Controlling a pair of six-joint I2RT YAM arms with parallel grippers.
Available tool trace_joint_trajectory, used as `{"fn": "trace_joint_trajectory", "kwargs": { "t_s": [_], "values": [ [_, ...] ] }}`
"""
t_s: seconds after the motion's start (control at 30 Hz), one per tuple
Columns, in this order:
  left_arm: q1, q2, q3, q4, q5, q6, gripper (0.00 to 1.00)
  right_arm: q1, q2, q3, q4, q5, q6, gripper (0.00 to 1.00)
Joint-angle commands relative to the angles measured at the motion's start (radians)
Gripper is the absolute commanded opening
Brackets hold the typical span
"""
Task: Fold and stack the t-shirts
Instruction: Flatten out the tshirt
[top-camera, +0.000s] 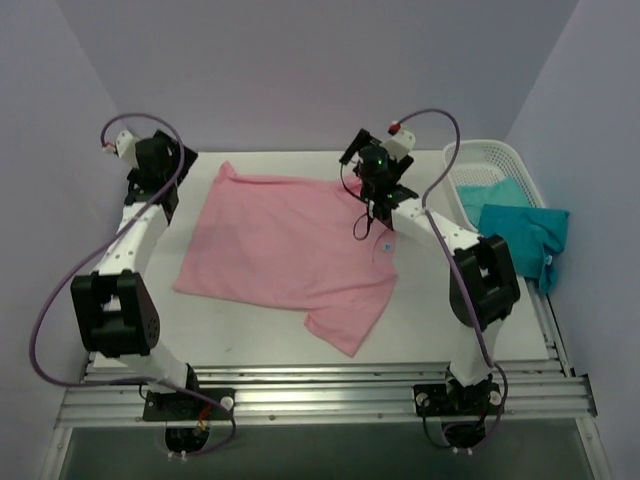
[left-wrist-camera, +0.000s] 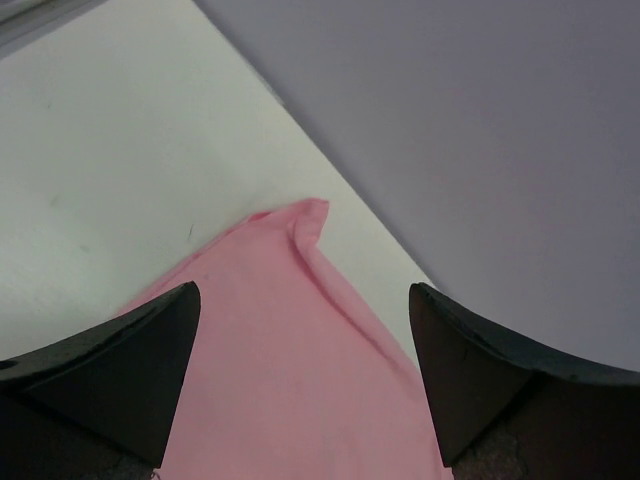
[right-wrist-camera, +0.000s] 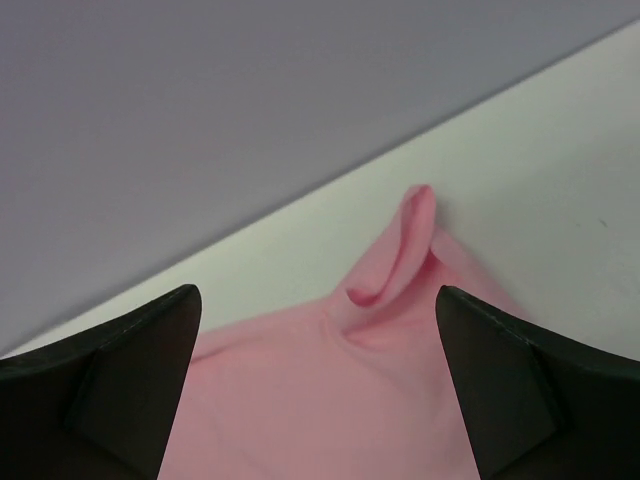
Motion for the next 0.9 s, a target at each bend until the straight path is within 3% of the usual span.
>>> {"fn": "trace_joint_trajectory", "kwargs": {
  "t_s": [0.0, 0.23, 0.47, 0.5, 0.7, 0.87],
  "values": [
    [-0.007, -0.104, -0.262, 0.0, -0.017, -0.064, 0.94, -0.005, -0.092, -0.147, -0.181, 0.035, 0.122, 1.0],
    [-0.154, -0.338, -0.642, 0.013, -0.049, -0.104, 0.94, 0.12, -0.316, -0.476, -0.34, 0.09, 0.291, 1.0],
    [-0.189, -0.491, -0.849, 0.034, -0.043, -0.115, 0.94, 0.415, -0.656, -0.797, -0.535, 0.171, 0.55, 1.0],
    [-0.189, -0.508, -0.862, 0.045, -0.053, -0.117, 0.94, 0.488, -0.687, -0.821, -0.538, 0.177, 0.608, 1.0],
    [-0.186, -0.488, -0.854, 0.049, -0.019, -0.127, 0.94, 0.658, -0.741, -0.798, -0.755, 0.251, 0.798, 1.0],
    [-0.188, -0.477, -0.885, 0.094, -0.034, -0.147, 0.94, 0.748, -0.721, -0.803, -0.785, 0.275, 0.832, 1.0]
  ]
}}
